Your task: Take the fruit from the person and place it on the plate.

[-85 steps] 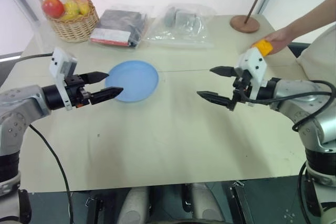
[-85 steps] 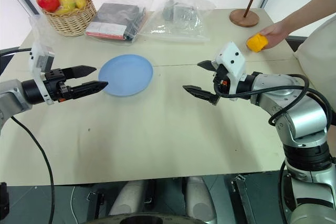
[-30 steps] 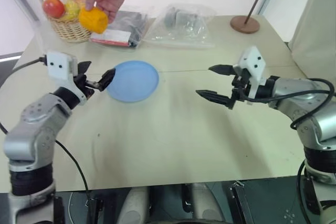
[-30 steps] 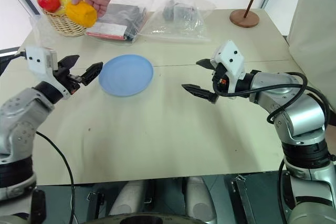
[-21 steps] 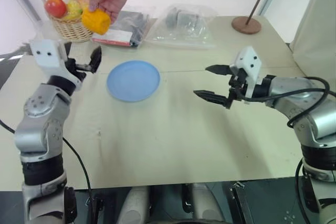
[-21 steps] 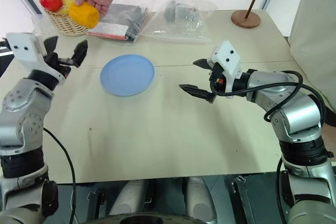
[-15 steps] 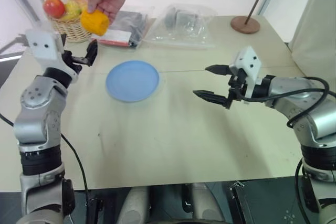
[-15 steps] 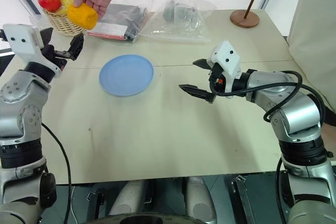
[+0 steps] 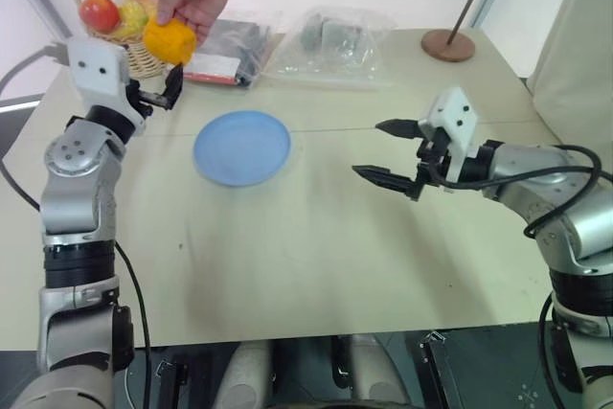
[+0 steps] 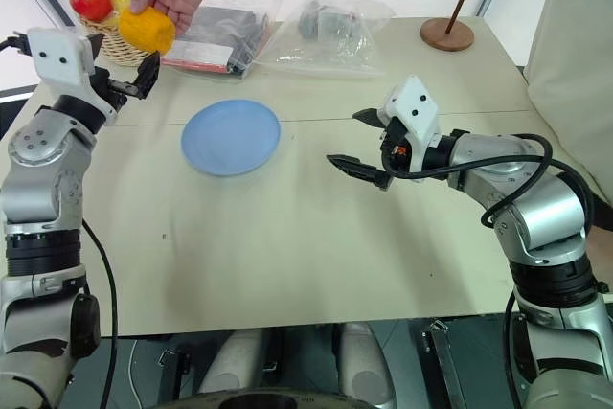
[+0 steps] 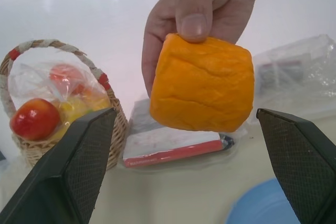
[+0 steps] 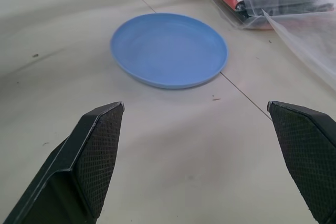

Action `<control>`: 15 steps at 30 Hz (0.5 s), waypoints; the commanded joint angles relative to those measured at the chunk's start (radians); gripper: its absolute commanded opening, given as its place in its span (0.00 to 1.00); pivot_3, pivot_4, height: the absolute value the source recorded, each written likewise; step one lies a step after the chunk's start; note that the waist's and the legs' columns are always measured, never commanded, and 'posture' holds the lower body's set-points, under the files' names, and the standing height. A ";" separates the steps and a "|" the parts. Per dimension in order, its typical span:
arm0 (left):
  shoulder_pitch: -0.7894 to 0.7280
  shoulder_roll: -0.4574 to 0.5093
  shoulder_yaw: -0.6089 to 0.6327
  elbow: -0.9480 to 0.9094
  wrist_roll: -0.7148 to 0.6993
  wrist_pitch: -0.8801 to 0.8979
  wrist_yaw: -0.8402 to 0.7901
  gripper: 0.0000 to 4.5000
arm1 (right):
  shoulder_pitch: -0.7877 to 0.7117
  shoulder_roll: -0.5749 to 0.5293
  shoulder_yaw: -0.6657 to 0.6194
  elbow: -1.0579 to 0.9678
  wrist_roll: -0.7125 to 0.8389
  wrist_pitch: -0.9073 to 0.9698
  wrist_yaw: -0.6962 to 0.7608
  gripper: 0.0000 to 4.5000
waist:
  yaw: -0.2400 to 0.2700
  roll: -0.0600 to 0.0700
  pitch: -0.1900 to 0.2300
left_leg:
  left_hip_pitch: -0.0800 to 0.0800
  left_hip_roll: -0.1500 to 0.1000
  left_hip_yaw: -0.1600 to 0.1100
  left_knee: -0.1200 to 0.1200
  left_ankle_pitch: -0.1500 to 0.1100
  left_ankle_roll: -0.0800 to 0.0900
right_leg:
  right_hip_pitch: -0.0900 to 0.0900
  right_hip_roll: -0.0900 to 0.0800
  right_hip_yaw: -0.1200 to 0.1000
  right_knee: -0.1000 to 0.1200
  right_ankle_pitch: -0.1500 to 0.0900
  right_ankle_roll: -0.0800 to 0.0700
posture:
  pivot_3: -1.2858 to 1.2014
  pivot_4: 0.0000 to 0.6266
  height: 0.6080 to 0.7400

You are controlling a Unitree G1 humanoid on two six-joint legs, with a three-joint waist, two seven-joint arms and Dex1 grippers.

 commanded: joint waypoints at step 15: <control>-0.116 -0.006 -0.040 0.172 0.068 -0.170 -0.032 1.00 | 0.016 -0.012 -0.056 -0.062 0.020 0.001 -0.023 0.99 | 0.000 0.000 0.000 | 0.000 0.000 0.000 0.000 0.000 0.000 | 0.000 0.000 0.000 0.000 0.000 0.000 | 0.52 0.24 1.00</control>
